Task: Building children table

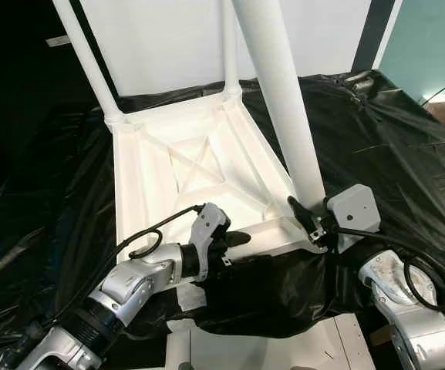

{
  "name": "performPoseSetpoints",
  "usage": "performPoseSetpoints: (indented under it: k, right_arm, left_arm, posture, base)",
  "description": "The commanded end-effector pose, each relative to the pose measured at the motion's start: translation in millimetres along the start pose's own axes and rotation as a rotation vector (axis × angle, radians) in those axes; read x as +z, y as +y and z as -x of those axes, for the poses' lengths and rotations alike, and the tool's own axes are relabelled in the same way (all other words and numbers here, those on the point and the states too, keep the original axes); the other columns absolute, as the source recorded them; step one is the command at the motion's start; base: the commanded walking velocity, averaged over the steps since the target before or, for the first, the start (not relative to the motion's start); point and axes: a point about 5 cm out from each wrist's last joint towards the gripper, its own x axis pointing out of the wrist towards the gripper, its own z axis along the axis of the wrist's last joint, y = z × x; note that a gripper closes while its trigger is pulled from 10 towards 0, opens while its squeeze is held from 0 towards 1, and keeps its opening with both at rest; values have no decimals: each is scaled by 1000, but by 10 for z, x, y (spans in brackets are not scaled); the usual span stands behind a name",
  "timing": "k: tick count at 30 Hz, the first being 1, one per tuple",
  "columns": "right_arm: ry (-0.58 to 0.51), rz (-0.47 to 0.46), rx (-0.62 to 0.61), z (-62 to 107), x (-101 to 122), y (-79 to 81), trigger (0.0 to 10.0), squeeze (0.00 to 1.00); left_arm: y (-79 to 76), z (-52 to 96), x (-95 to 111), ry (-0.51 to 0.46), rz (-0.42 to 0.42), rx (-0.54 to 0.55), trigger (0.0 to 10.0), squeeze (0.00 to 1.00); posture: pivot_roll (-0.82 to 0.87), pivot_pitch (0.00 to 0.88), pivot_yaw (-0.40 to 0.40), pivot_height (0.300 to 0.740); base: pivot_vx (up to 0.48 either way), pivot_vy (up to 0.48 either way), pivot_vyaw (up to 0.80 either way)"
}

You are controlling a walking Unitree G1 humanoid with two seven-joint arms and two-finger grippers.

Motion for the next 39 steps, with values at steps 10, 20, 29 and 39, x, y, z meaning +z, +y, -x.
performPoseSetpoints:
  k: [10,20,29,39]
  right_arm:
    - [12,53,-21,75,-161,-12,10000,0]
    - [18,103,-61,183,-279,18,10000,0]
    - [-20,165,-25,170,-328,128,10000,0]
    - [-37,146,-87,149,-396,71,10000,0]
  left_arm:
    - [71,-185,-387,283,-128,-204,5608,0]
    - [166,-173,-388,301,-166,-176,10000,0]
    - [229,-193,-379,300,-175,-168,10000,0]
    - [248,-187,-380,288,-174,-164,10000,0]
  posture:
    - [-227,56,73,740]
    - [-232,50,86,740]
    - [-229,45,89,740]
    - [-218,45,84,740]
  base:
    - [0,0,0]
    - [0,0,0]
    - [0,0,0]
    - [0,0,0]
